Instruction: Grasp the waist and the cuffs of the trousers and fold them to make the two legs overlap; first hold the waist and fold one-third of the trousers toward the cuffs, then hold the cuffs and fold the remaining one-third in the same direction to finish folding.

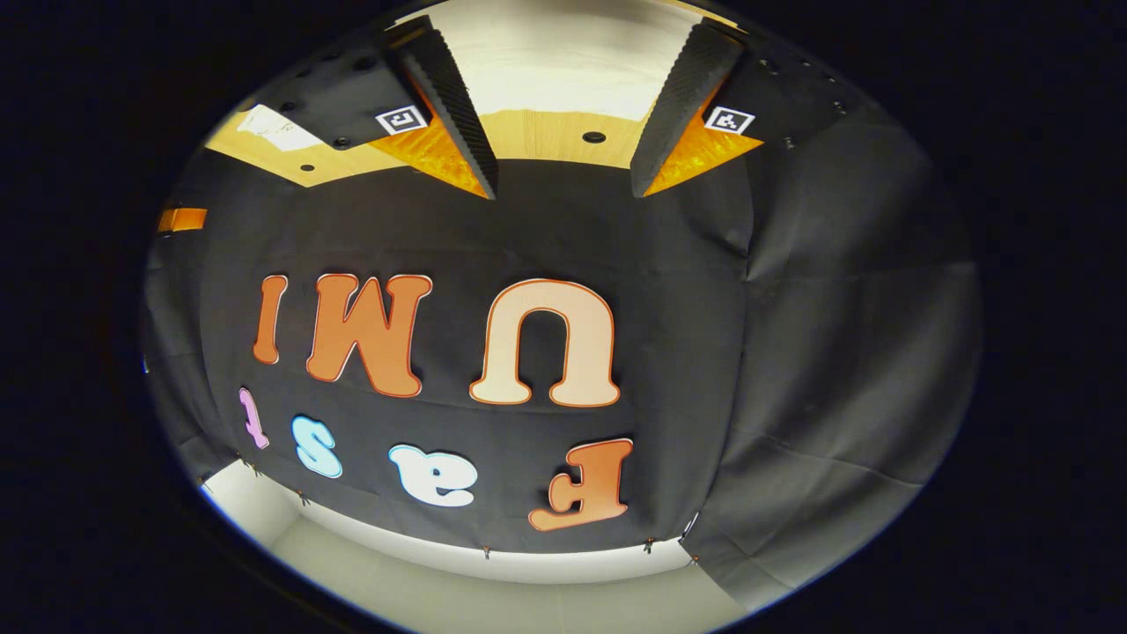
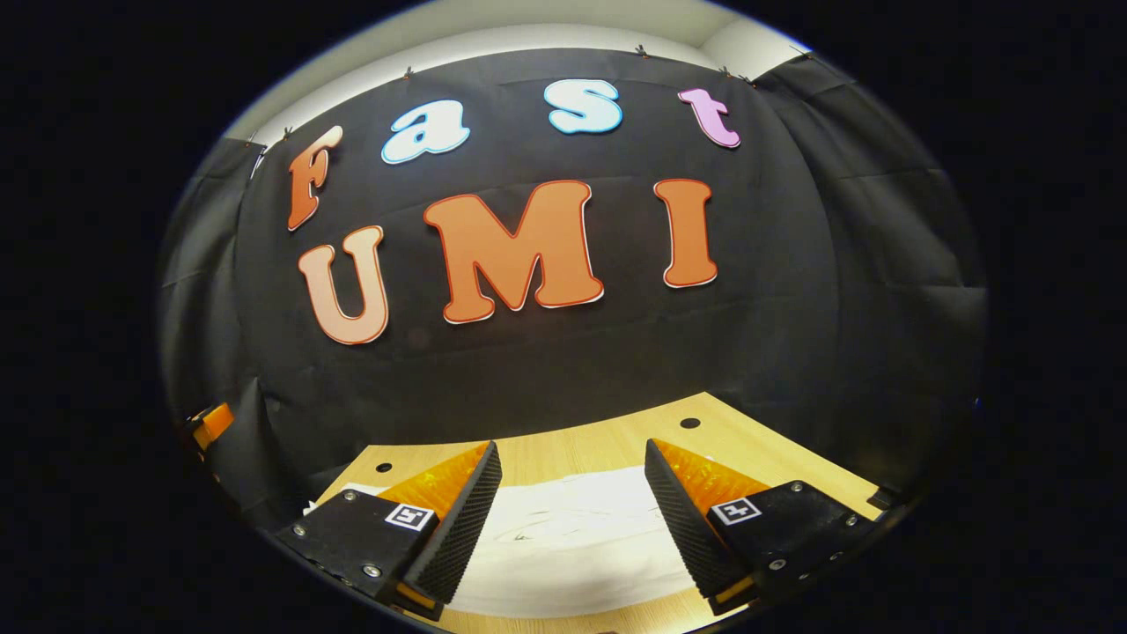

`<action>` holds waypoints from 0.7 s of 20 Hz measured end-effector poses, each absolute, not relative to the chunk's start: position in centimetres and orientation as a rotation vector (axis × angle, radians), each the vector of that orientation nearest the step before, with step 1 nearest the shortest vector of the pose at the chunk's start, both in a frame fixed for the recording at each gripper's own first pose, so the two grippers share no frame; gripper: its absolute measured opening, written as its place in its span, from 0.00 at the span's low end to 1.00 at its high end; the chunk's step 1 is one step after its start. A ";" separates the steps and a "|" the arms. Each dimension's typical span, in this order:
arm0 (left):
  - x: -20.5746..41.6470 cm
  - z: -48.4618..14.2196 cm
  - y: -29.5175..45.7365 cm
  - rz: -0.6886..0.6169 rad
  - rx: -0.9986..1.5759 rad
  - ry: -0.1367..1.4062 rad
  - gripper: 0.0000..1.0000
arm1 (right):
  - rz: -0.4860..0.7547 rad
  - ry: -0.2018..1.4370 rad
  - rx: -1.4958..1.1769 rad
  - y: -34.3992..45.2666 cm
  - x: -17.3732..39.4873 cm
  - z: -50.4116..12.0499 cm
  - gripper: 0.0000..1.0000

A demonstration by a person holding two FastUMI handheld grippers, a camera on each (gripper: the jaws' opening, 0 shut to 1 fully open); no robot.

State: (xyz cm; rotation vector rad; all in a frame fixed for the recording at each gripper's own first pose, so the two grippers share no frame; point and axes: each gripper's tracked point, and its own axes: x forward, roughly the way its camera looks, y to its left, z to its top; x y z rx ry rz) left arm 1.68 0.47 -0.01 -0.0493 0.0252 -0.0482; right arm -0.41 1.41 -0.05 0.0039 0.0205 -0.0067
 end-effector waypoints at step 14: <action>1.5 0.3 0.5 -0.041 -0.042 0.026 0.99 | -0.044 0.048 0.013 -0.7 -0.9 -0.8 0.98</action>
